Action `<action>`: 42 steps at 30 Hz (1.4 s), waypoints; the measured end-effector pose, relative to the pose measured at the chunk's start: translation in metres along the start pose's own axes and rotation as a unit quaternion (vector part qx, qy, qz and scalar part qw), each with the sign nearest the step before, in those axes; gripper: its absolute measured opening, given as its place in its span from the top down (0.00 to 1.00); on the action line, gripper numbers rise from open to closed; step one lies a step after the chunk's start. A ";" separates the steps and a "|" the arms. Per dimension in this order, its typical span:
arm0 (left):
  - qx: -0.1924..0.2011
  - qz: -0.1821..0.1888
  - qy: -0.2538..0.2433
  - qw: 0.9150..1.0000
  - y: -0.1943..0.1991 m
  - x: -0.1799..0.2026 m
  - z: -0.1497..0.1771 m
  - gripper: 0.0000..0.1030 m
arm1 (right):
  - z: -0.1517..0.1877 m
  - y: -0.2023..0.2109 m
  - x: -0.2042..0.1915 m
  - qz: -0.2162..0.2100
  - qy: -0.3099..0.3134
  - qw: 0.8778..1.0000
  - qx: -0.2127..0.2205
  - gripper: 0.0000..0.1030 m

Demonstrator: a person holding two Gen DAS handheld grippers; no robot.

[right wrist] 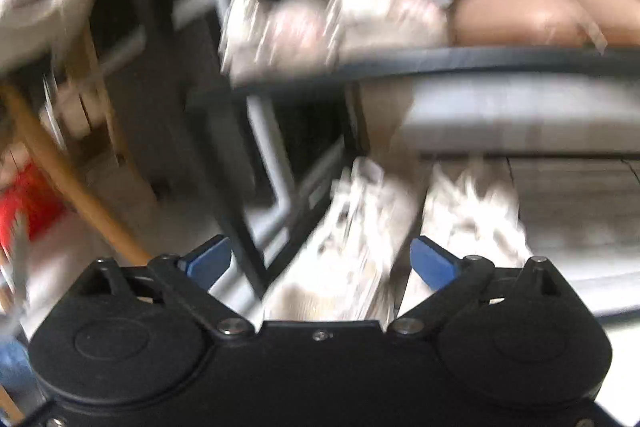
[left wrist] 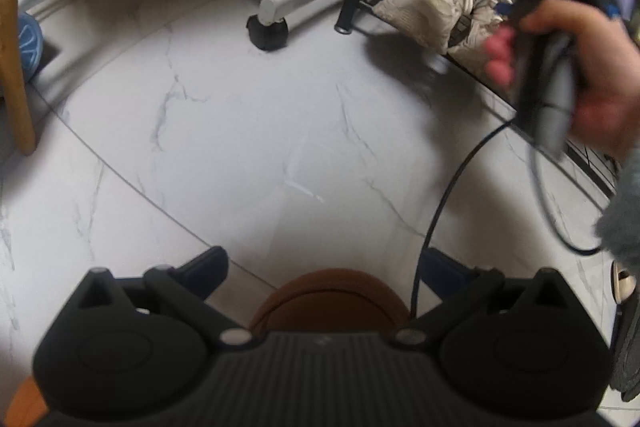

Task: Organize scattered shoes
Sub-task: 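Carry the sneaker pair in the right tool onto the rack's lower shelf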

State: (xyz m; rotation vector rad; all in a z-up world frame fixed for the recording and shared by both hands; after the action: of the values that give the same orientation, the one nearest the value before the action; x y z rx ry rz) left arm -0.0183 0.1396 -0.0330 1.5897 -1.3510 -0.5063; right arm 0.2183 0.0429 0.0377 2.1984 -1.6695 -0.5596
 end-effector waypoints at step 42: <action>-0.051 0.002 0.072 0.996 -0.020 -0.022 -0.001 0.01 | -0.026 -0.084 -0.006 0.067 0.091 0.993 -0.038 0.06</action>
State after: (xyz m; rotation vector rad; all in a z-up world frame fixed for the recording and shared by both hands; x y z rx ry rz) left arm -0.0136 0.1588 -0.0553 1.5094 -1.2013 -0.4423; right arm 0.2998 0.0710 0.0211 2.0005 -1.6550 -0.3693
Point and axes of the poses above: each gripper's, at about its wrist camera, not at the fingertips, and y roughly against the way its jaws point, x to its right, z to its underside, the point moved 4 cm from there along -y, roughly the way its jaws point, and after that the axes turned 2 degrees about -x, right-handed, at the moved point
